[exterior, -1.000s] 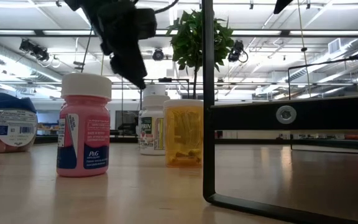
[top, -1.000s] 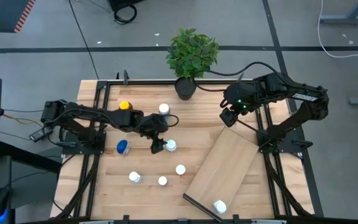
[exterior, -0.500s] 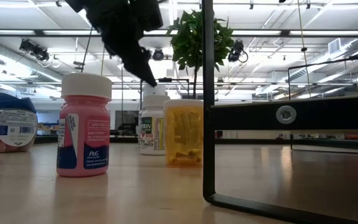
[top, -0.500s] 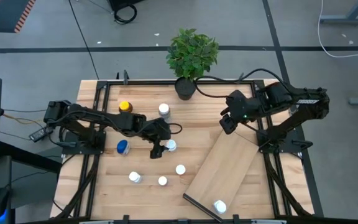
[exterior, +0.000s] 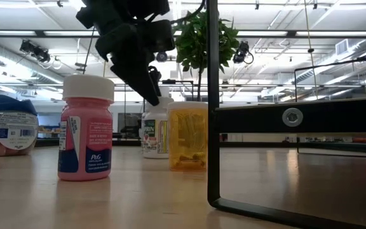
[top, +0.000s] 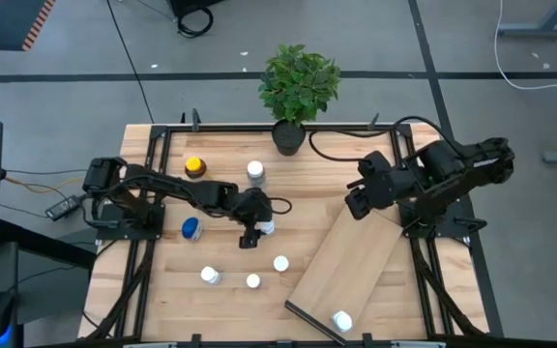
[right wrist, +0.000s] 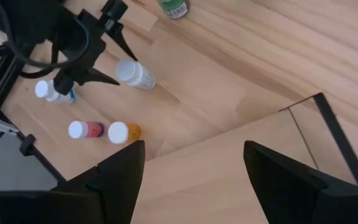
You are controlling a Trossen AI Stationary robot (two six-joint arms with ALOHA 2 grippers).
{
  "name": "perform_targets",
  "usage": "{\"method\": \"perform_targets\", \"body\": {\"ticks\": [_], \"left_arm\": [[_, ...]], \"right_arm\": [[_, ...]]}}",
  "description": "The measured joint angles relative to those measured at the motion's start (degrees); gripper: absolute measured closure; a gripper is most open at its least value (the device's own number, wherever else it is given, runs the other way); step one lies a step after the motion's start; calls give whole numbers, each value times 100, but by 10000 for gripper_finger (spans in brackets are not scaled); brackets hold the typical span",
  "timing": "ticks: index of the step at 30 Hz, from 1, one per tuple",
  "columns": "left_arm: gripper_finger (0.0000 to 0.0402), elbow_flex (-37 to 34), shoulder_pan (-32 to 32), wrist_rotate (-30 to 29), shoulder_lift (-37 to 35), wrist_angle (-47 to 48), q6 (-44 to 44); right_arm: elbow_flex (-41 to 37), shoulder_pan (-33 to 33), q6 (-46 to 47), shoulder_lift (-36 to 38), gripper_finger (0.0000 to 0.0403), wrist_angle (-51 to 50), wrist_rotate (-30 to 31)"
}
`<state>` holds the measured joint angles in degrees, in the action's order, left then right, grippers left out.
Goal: Pick and place medicine bottles onto shelf by color
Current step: Put the right white medicine bottle on the shelf aligned with the other white medicine bottle
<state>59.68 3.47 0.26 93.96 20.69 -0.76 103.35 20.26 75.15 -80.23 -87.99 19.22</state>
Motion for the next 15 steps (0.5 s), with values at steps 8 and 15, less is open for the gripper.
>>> {"method": "perform_targets", "body": {"ticks": [8, 15], "left_arm": [[118, 0, -3, -16, -1, -17, 61], [150, 0, -3, -155, -1, 30, 301]], "right_arm": [[0, 93, 288, 0, 122, -13, 4], [0, 89, 330, 0, 122, -28, 7]]}}
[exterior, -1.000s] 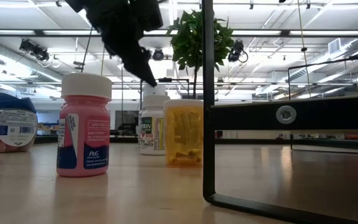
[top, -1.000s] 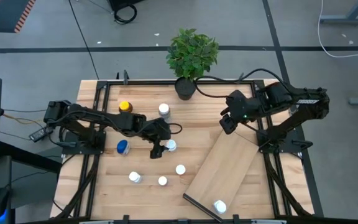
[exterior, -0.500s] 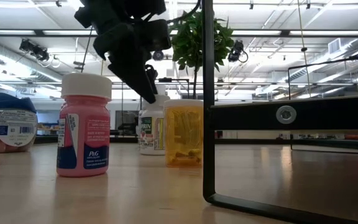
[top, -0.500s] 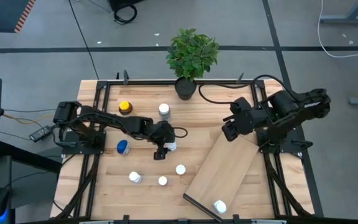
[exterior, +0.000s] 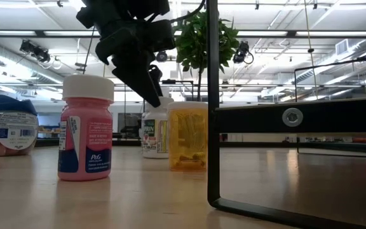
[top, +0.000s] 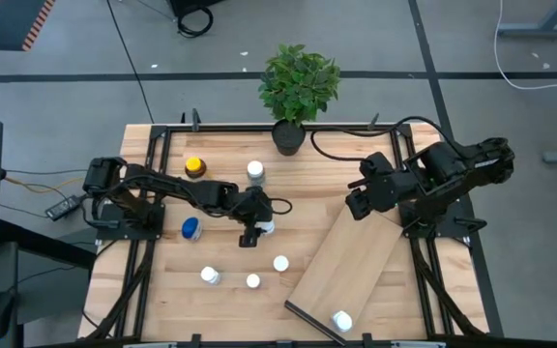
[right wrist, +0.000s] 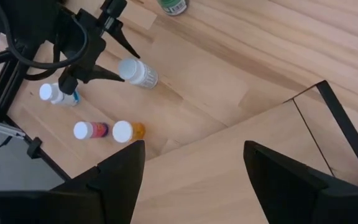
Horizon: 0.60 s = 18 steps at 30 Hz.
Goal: Pick and place medicine bottles onto shelf by color
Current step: Put the right white medicine bottle on the shelf aligned with the other white medicine bottle
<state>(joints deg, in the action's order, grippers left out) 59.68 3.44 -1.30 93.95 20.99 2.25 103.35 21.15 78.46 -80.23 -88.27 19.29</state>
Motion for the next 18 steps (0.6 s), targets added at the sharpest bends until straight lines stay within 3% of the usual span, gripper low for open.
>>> {"method": "perform_targets", "body": {"ticks": [4, 8, 14, 18], "left_arm": [[201, 0, 0, -13, -1, 10, 0], [203, 176, 0, 2, -24, 240, 6], [203, 1131, 27, 46, -31, 470, 721], [203, 1783, 31, 409, -29, 467, 1027]], "right_arm": [[0, 1, -5, 0, 122, -10, -2], [0, 2, -21, 0, 122, -196, -192], [-2, 4, -6, 108, 122, -176, -557], [-2, 56, 157, 295, 122, -175, -649]]}}
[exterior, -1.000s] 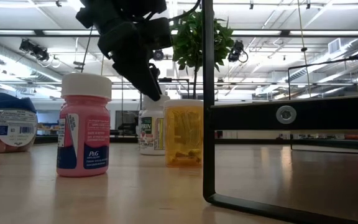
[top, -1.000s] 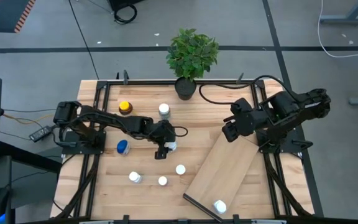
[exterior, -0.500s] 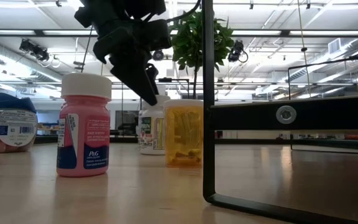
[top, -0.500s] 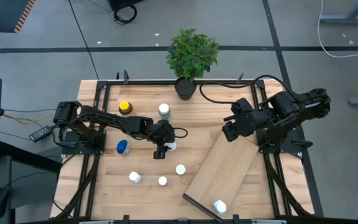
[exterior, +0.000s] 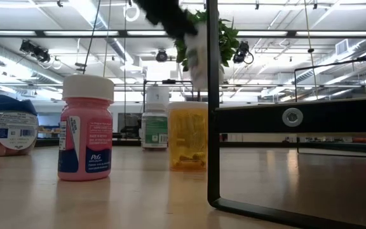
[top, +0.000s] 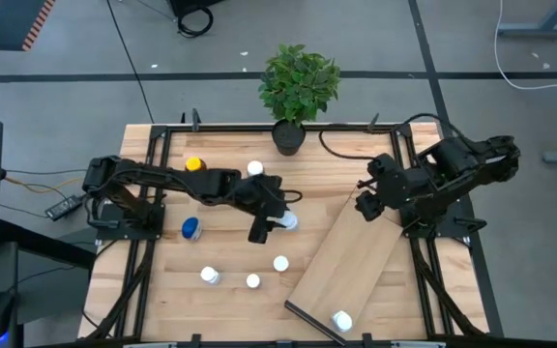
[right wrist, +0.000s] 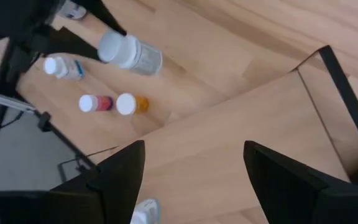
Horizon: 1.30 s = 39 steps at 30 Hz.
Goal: Pick and place medicine bottles onto shelf by color
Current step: Put the right white medicine bottle on the shelf aligned with the other white medicine bottle
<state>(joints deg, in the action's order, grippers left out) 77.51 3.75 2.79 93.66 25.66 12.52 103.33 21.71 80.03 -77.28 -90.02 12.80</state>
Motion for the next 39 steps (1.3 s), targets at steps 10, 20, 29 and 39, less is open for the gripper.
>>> {"method": "perform_targets", "body": {"ticks": [10, 20, 29, 39], "left_arm": [[203, 705, 91, 622, 9, 35, 450], [201, 711, 250, 707, 11, -5, 707], [195, 709, 504, 378, 11, -79, -575], [191, 711, 1013, 566, 61, -195, 870]], "right_arm": [[2, 258, 653, 617, 122, -2, 453], [2, 287, 728, 606, 122, 0, 525], [2, 276, 855, 410, 122, 0, 1032], [2, 384, 282, 217, 122, 0, 767]]}}
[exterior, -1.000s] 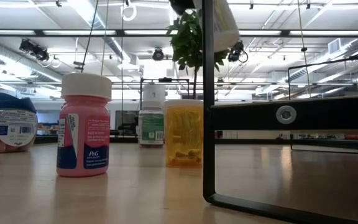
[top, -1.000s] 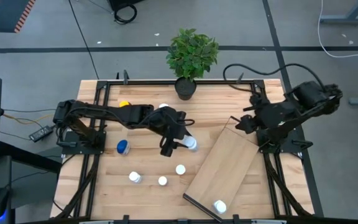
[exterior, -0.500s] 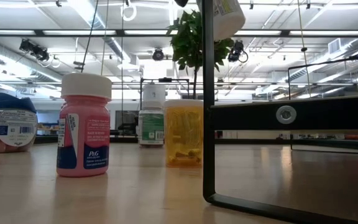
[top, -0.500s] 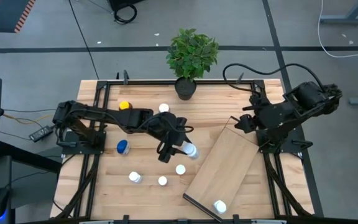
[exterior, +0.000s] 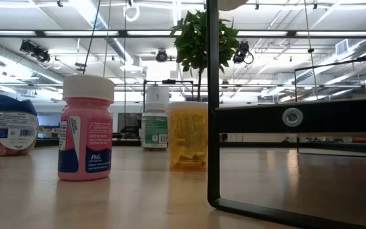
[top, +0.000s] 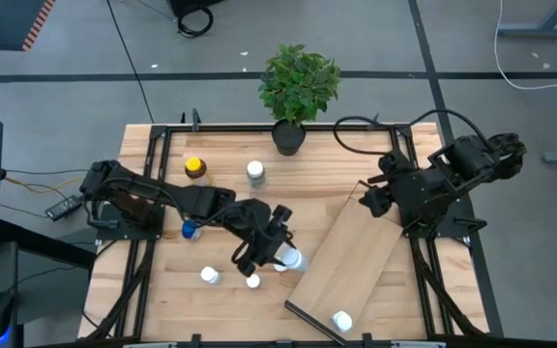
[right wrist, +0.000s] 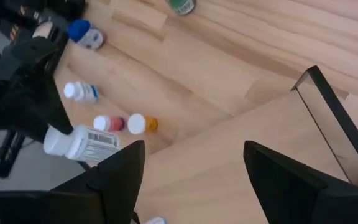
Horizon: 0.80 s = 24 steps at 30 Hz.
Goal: Pick and place medicine bottles onto shelf by color
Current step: Put the right white medicine bottle on the shelf aligned with the other white medicine bottle
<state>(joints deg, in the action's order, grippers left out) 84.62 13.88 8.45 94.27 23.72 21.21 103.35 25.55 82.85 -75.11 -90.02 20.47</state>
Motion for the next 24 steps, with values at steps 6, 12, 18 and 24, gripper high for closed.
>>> {"method": "perform_targets", "body": {"ticks": [6, 12, 18, 24], "left_arm": [[201, 2, 89, -111, 209, 39, 5], [194, 0, 359, -85, 588, -140, 242], [201, -4, 447, -232, 911, -505, 277], [194, 35, 350, -221, 936, -591, 325]], "right_arm": [[0, 207, -266, 0, 122, 0, -2], [0, 451, -696, 0, 122, 0, 6], [0, 589, -621, 0, 122, 14, 6], [0, 733, -434, 0, 122, 17, 5]]}}
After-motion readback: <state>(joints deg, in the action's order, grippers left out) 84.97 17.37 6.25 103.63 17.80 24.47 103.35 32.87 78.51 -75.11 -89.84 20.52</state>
